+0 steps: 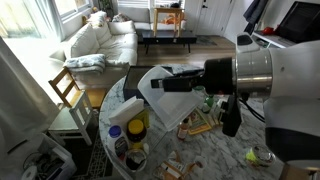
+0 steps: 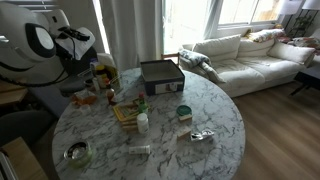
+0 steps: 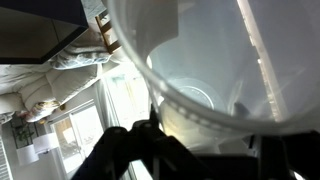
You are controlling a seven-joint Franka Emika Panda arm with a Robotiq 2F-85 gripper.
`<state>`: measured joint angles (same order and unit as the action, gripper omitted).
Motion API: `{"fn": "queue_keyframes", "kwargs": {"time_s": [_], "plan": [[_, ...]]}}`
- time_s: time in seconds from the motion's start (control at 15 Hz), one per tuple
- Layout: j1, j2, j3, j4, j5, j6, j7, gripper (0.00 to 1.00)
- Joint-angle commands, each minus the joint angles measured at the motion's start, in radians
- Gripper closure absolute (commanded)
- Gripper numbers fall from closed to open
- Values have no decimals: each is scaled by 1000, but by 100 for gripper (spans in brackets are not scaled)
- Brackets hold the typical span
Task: Pick up the clear measuring cup and place it upside down in the clear storage container
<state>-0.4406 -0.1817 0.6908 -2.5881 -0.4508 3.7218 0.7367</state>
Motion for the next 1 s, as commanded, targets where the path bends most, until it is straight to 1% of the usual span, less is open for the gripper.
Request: {"fn": "queue_keyframes", "kwargs": {"time_s": [0.0,0.13,0.27,0.4,0.67,0.93], "plan": [[-65,90,120,-43,148,123,-264,52],[-86,138,157,-57,205,180,-410,52],[-87,199,180,-63,269,239,-553,52],[-66,269,184,-63,338,304,-692,52],[33,477,163,-15,475,431,-952,52],[144,665,107,68,525,541,-1088,52]]}}
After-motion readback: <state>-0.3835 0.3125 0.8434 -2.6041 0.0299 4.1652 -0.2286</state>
